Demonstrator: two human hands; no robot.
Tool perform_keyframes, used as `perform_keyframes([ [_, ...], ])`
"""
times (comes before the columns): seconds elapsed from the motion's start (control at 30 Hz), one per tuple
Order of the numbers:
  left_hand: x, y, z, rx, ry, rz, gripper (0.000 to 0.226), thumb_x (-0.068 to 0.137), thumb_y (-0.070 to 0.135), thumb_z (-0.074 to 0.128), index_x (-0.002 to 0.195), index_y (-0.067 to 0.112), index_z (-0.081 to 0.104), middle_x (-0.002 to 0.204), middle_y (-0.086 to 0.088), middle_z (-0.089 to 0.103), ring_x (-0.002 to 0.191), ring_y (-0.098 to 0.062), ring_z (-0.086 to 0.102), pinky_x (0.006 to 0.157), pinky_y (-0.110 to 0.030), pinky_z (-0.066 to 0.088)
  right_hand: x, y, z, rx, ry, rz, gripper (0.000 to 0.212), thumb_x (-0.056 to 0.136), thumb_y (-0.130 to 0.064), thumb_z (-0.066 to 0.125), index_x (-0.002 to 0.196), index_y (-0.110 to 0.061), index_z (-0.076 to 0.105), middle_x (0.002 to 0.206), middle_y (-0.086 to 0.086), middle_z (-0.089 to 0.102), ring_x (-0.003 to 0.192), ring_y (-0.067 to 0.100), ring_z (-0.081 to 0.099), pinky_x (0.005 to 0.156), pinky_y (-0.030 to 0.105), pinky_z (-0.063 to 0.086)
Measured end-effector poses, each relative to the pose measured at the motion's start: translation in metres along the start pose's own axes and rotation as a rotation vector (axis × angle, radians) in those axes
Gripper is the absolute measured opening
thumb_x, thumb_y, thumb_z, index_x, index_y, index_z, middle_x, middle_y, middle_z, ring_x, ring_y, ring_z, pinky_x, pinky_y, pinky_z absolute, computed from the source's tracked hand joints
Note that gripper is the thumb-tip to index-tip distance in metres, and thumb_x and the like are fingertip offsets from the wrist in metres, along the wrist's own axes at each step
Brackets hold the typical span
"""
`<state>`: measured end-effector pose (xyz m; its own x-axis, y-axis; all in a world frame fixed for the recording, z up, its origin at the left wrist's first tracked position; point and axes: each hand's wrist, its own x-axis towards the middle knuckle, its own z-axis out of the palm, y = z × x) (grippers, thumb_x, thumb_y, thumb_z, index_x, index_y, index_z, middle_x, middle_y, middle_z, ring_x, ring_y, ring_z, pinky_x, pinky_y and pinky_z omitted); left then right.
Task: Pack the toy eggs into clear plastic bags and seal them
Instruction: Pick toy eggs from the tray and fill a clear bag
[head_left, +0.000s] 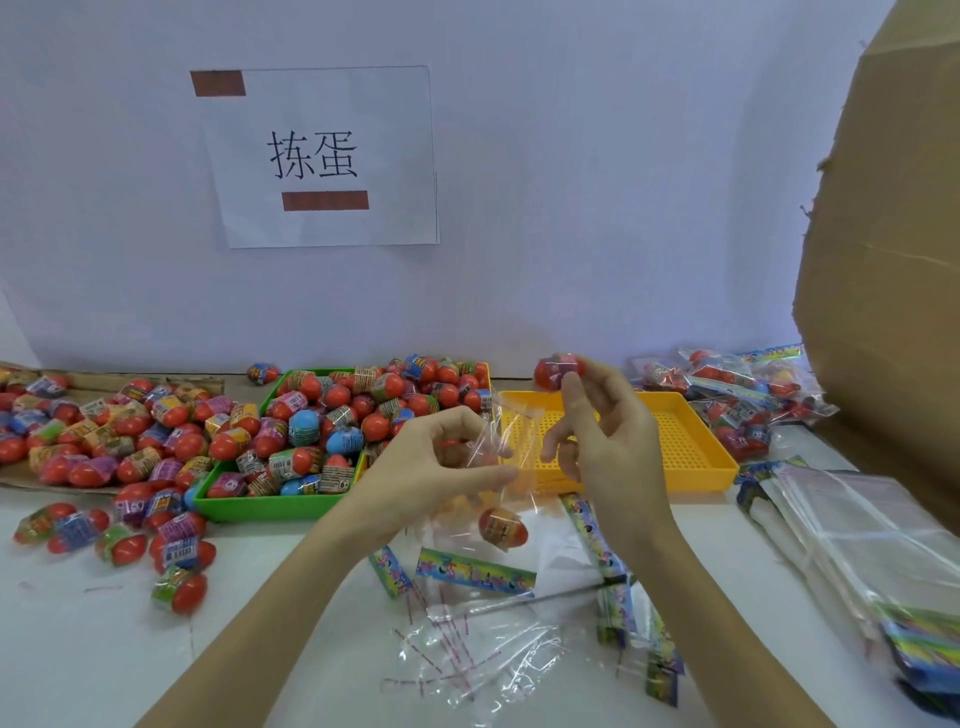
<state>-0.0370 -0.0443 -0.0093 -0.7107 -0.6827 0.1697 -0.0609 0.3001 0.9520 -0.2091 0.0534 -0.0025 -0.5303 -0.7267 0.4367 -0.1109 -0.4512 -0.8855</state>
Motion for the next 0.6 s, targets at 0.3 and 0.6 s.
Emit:
perform_keyframes([
  [0.3, -0.0014, 0.0010, 0.0047, 0.112, 0.029, 0.035, 0.022, 0.083, 0.022, 0.092, 0.091, 0.024, 0.072, 0.100, -0.001, 0.079, 0.092, -0.022, 0.077, 0.083, -0.037, 0.066, -0.0074, 0.0063, 0.0054, -0.295, -0.137, -0.095, 0.027, 0.103, -0.041, 0.056, 0.123, -0.023, 0.060, 0.080, -0.001, 0.071, 0.044, 0.014, 0.054, 0.044, 0.031, 0.044],
  [0.6, 0.0021, -0.0062, 0.0008, 0.104, 0.062, 0.011, 0.034, 0.088, 0.021, 0.087, 0.090, 0.008, 0.057, 0.101, -0.006, 0.079, 0.092, -0.031, 0.075, 0.085, -0.041, 0.065, -0.0050, 0.0049, 0.0060, -0.221, -0.112, -0.078, 0.017, 0.109, -0.020, 0.054, 0.126, -0.019, 0.055, 0.087, 0.003, 0.076, 0.059, 0.026, 0.072, 0.048, 0.028, 0.049],
])
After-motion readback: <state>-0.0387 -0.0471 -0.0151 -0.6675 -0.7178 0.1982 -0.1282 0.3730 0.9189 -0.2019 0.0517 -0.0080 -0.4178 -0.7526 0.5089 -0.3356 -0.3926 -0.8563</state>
